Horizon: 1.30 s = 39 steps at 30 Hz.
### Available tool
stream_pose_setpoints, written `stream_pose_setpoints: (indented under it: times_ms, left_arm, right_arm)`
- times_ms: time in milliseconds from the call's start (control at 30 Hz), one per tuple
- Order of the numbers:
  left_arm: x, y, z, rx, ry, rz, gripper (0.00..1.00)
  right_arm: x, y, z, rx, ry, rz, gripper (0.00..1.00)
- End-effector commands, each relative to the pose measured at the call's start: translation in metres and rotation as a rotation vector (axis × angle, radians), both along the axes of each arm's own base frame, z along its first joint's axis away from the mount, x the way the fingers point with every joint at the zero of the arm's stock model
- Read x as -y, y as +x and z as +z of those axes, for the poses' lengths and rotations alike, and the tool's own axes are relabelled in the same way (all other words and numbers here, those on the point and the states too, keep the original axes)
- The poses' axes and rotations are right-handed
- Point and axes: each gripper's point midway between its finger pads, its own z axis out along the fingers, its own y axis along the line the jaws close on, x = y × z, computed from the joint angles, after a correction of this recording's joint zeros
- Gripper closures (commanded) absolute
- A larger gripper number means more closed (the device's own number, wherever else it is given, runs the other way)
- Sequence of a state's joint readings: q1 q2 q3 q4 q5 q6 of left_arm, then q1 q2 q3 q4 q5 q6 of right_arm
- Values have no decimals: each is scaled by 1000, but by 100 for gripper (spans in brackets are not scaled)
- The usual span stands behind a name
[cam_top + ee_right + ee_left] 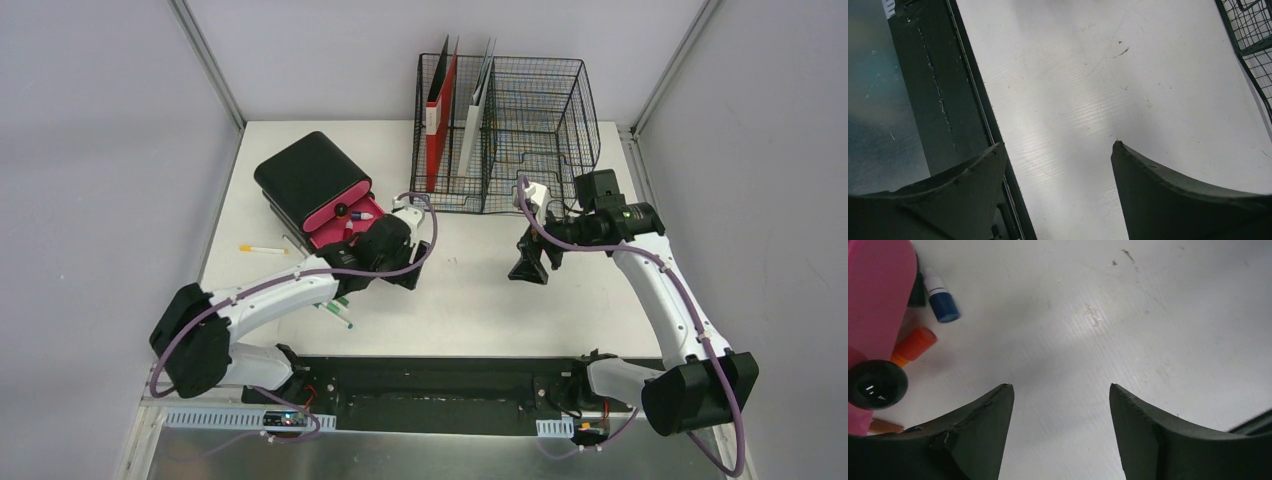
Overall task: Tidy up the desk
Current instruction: Pick up the stationery from the center of the board.
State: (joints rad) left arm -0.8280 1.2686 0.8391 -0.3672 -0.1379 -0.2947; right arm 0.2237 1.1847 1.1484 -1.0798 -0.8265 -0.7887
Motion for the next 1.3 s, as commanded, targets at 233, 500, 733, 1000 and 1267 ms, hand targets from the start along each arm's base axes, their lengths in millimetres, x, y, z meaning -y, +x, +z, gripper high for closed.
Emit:
stream_pose_setpoints:
  times_ms: [233,500,733,1000,1267]
  left_arm:
    - [-5,63,-23,143,243,144,54]
    - [-13,81,-40,167,353,211,55]
    - [-26,95,-43,176,399,238,54]
    - [-32,108,-48,150,395,250,52]
    - [-38,119,-53,135,400,264,50]
  right_arm:
    - [0,6,3,58,11,18,20]
    - [1,8,2,59,2,12,20]
    - [1,8,1,53,1,14,20]
    - [1,8,0,52,-1,13,20]
    - [1,8,0,52,-2,14,20]
